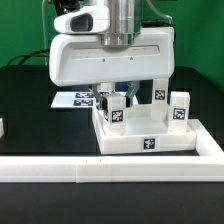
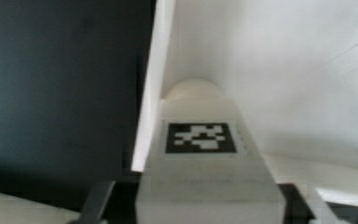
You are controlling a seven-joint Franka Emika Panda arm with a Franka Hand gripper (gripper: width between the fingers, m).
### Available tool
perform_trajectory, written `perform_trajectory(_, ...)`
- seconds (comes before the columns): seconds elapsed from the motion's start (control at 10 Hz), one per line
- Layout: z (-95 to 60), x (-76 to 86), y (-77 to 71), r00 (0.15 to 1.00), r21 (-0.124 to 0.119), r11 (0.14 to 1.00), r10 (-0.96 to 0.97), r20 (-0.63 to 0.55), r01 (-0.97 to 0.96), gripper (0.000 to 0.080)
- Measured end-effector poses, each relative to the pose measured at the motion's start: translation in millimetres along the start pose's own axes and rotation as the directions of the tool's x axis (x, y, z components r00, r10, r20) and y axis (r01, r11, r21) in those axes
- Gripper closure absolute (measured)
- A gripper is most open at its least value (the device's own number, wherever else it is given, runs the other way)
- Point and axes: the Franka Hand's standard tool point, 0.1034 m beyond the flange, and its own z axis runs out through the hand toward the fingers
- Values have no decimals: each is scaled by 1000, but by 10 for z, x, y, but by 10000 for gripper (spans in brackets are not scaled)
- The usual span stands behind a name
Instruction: Assemble square table
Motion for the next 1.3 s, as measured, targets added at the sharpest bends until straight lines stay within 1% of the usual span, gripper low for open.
perform_trajectory(0.2,0,0,1,1000,0,1000,16,0,-16,509)
perform_trajectory(0.3,1,0,0,998,1,998,64,0,-64,509)
perform_trajectory(0.4,1,0,0,990,2,990,138,0,-138,509)
perform_trajectory(0.6,-5,8,2,911,25,911,412,-1,-412,509)
perform_trajectory(0.7,-5,6,6,879,31,879,477,1,-477,509)
perform_trajectory(0.9,3,-4,2,748,36,747,664,5,-664,509)
perform_trajectory(1.0,3,-1,-1,696,37,695,718,3,-718,509)
perform_trajectory(1.2,7,4,-22,519,33,518,855,11,-854,509)
perform_trajectory(1.3,7,4,-23,463,32,462,886,12,-886,509)
